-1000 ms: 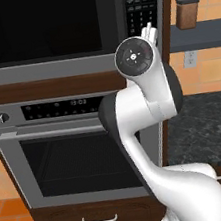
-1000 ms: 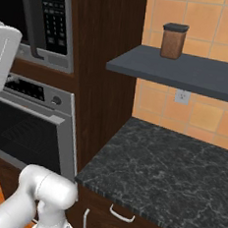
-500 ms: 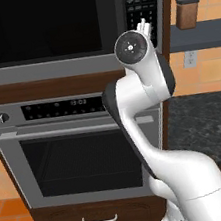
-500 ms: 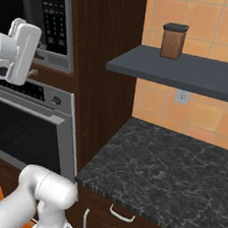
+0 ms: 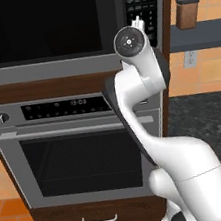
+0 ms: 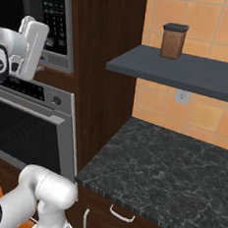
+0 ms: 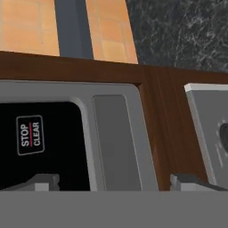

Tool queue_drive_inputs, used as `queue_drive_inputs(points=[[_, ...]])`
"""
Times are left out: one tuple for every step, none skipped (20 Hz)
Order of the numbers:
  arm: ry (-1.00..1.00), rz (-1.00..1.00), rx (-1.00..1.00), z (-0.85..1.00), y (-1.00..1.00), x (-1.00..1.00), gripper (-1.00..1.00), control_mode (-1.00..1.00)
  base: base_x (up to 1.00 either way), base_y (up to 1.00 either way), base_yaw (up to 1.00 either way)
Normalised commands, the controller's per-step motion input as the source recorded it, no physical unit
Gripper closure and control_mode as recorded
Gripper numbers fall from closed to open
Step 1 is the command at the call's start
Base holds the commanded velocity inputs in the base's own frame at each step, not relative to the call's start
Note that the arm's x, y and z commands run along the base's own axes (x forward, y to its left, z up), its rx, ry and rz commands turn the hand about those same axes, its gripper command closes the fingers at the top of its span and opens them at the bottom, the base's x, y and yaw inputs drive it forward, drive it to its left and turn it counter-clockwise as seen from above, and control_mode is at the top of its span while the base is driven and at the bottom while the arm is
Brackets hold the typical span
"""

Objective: Open the microwave, place the bowl with waffle inside the microwave, then close the microwave door and turn it on.

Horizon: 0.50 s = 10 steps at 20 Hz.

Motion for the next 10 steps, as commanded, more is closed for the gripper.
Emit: queue_drive_inputs(points=[[0.0, 0.09, 0.0, 0.0, 0.0, 0.19, -1.0, -1.0, 0.0, 0.0, 0.0], [0.0, 0.09, 0.0, 0.0, 0.01, 0.26, -1.0, -1.0, 0.0, 0.0, 0.0], [0.0, 0.09, 0.0, 0.0, 0.0, 0.28, -1.0, -1.0, 0.0, 0.0, 0.0], [-0.01, 0.08, 0.0, 0.0, 0.0, 0.23, -1.0, -1.0, 0.0, 0.0, 0.0], [0.0, 0.08, 0.0, 0.0, 0.0, 0.29, -1.0, -1.0, 0.0, 0.0, 0.0], [0.0, 0.08, 0.0, 0.0, 0.01, 0.3, -1.0, -1.0, 0.0, 0.0, 0.0], [0.0, 0.08, 0.0, 0.0, 0.0, 0.29, -1.0, -1.0, 0.0, 0.0, 0.0], [-0.02, 0.07, 0.0, 0.0, 0.0, 0.24, -1.0, -1.0, 0.0, 0.0, 0.0], [-0.02, 0.07, 0.0, -0.03, 0.09, 0.22, -1.0, -1.0, 0.0, 0.0, 0.0], [-0.06, 0.07, 0.0, -0.14, 0.04, 0.21, -1.0, -1.0, 0.0, 0.0, 0.0]])
